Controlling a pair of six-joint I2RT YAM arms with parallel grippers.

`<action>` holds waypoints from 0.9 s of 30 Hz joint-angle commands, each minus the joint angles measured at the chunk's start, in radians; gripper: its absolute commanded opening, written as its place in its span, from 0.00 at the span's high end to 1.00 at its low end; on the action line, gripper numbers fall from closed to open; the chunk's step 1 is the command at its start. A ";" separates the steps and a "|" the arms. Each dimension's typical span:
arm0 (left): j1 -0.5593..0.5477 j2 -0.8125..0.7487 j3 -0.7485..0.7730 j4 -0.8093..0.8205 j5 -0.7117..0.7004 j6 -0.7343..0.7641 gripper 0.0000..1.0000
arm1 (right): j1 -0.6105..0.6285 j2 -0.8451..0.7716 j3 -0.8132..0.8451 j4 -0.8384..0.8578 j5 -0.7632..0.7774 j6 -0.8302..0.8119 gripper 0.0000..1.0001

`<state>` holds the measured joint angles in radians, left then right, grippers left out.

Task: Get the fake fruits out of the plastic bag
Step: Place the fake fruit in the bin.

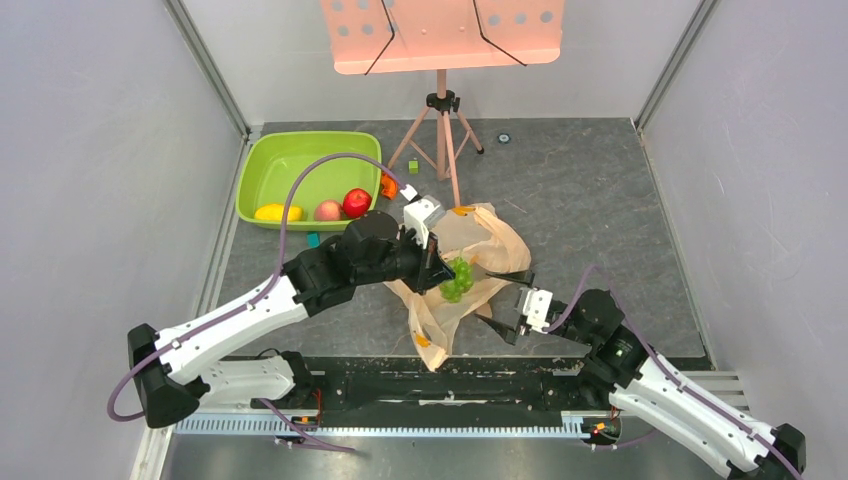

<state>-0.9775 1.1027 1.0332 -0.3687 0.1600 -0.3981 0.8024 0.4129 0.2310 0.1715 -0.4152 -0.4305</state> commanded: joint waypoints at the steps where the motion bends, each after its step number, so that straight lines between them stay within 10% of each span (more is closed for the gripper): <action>1: 0.000 -0.001 0.060 -0.010 0.043 0.131 0.98 | 0.003 -0.032 -0.007 0.037 0.045 0.025 0.19; 11: 0.000 -0.029 0.120 -0.117 0.151 0.381 0.98 | 0.003 -0.110 0.012 0.096 0.057 0.159 0.17; 22: -0.001 -0.024 0.102 -0.122 0.159 0.397 0.98 | 0.003 -0.017 0.101 0.069 0.458 1.013 0.32; 27: -0.002 -0.017 0.097 -0.110 0.162 0.397 0.98 | 0.003 0.077 0.057 0.170 0.370 1.233 0.24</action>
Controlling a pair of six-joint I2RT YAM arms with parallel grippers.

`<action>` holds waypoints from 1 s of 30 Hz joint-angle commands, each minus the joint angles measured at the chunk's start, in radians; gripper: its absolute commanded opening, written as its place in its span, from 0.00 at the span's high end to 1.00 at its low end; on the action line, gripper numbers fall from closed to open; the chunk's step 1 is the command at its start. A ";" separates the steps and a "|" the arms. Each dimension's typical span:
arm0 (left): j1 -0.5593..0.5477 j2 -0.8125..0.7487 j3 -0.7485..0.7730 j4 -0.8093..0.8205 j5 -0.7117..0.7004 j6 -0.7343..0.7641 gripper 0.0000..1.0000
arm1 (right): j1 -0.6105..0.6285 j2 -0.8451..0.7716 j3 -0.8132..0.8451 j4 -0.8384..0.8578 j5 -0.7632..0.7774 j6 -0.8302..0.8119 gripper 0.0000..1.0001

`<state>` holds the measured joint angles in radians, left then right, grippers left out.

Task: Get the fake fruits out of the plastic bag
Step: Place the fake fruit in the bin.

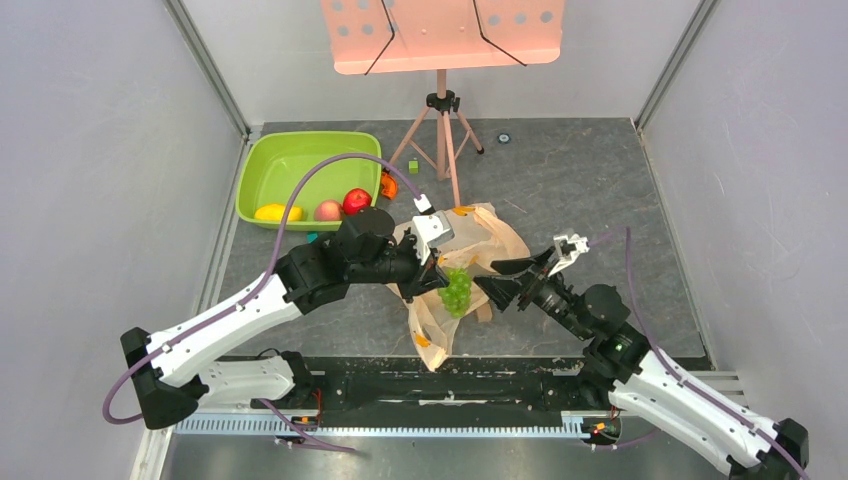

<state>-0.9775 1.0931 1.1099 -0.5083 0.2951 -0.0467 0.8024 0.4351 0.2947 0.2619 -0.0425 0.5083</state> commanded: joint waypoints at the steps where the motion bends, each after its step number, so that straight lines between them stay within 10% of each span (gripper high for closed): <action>1: -0.003 -0.004 0.022 0.029 0.029 0.045 0.98 | 0.003 0.067 -0.021 0.126 -0.018 0.334 0.23; 30: -0.003 0.044 0.007 0.049 0.102 0.022 0.98 | 0.003 0.200 -0.075 0.404 -0.037 0.437 0.31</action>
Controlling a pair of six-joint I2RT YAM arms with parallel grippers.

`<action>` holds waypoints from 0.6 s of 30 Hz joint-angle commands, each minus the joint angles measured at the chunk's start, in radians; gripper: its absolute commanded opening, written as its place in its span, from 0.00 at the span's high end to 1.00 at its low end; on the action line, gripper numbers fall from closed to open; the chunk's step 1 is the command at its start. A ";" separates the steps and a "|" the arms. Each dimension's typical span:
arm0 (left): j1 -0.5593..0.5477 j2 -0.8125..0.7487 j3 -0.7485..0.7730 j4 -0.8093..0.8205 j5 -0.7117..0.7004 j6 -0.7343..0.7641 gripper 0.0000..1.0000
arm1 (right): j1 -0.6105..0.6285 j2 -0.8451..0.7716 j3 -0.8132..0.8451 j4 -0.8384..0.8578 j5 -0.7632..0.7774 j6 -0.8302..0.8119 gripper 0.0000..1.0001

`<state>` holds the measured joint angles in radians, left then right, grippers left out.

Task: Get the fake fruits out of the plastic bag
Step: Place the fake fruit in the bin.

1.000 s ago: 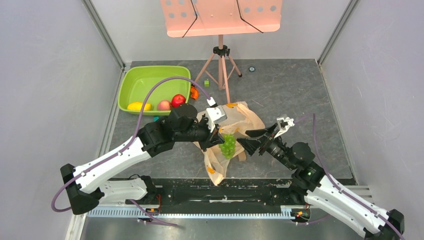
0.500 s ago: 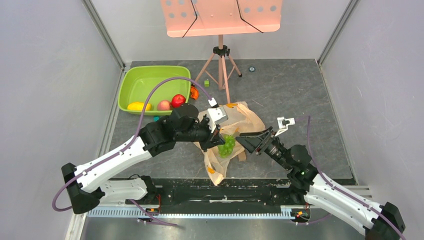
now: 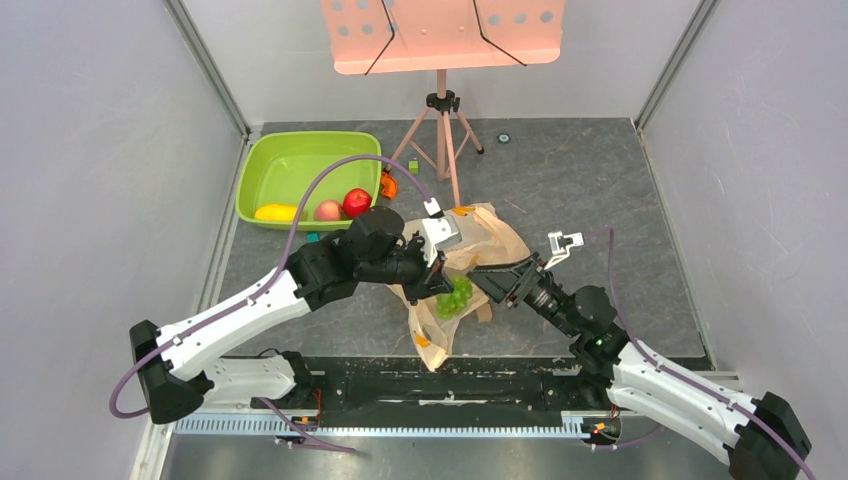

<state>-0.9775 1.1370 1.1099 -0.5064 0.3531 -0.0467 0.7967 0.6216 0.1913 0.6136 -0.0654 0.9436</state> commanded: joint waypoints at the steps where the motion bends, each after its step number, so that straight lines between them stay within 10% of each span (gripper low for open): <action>1: -0.003 0.003 0.007 0.048 0.044 0.023 0.98 | 0.009 0.017 0.029 0.055 -0.017 0.003 0.34; 18: -0.002 0.019 0.008 0.048 0.072 0.024 0.98 | 0.010 0.037 0.045 0.064 -0.039 -0.006 0.55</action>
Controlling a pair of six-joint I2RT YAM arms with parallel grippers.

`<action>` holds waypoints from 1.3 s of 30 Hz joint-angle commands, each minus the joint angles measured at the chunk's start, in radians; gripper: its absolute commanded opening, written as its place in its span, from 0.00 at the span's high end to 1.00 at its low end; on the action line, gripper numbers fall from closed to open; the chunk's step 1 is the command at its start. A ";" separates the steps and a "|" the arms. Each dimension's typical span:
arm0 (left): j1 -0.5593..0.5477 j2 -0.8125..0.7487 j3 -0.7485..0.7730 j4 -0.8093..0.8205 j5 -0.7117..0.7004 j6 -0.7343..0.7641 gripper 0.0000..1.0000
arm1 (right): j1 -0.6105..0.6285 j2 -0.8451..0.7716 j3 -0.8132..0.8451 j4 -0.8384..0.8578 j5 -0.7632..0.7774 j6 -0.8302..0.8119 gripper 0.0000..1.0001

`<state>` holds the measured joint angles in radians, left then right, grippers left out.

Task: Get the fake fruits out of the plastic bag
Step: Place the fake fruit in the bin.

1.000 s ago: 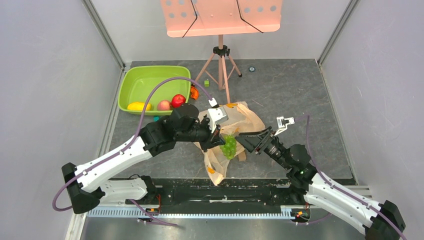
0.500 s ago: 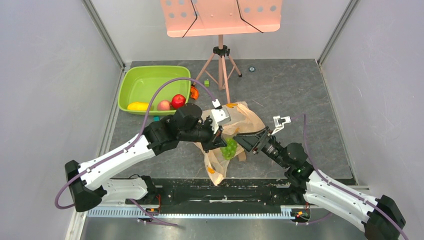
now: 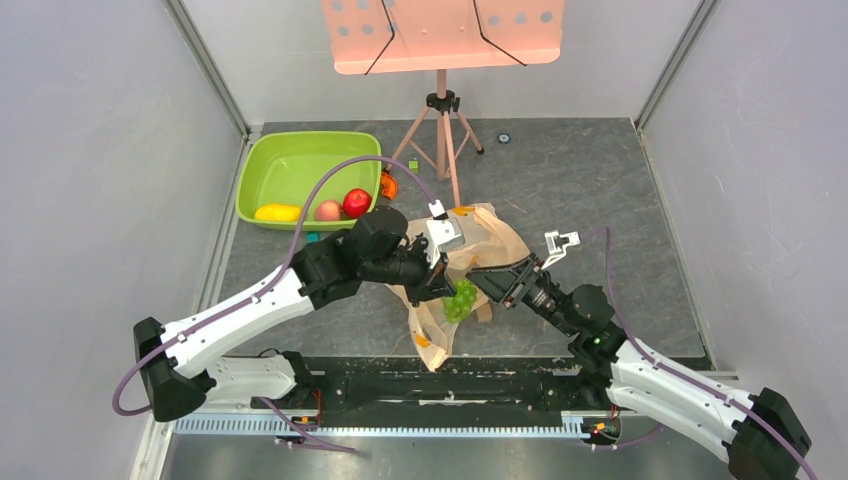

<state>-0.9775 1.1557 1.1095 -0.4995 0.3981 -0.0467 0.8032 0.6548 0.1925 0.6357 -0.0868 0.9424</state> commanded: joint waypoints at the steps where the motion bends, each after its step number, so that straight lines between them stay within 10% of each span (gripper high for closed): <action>1: -0.003 0.001 0.009 0.042 0.025 0.024 0.98 | 0.002 0.005 0.044 0.043 -0.021 -0.005 0.57; 13: -0.003 0.004 -0.003 0.052 0.017 0.017 0.98 | 0.003 -0.006 0.043 0.043 -0.025 -0.005 1.00; 17: -0.002 0.005 -0.008 0.053 -0.001 0.008 0.96 | 0.002 -0.010 0.042 0.047 -0.022 -0.007 1.00; 19: -0.002 0.004 -0.014 0.049 -0.022 -0.001 0.81 | 0.003 -0.015 0.046 0.048 -0.019 -0.009 1.00; 21: -0.002 -0.006 -0.022 0.051 -0.056 -0.016 0.45 | 0.003 -0.012 0.057 0.045 -0.022 -0.015 1.00; 25: -0.001 -0.051 -0.048 0.072 -0.154 -0.057 0.13 | 0.004 0.007 0.107 0.005 -0.040 -0.031 1.00; 39: 0.000 -0.373 -0.145 -0.018 -0.484 -0.249 0.00 | 0.003 0.228 0.383 -0.112 -0.087 -0.204 1.00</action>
<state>-0.9768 0.8742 1.0115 -0.4805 0.0910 -0.1719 0.8032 0.8040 0.4301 0.5400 -0.1387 0.8322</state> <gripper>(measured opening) 0.993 0.012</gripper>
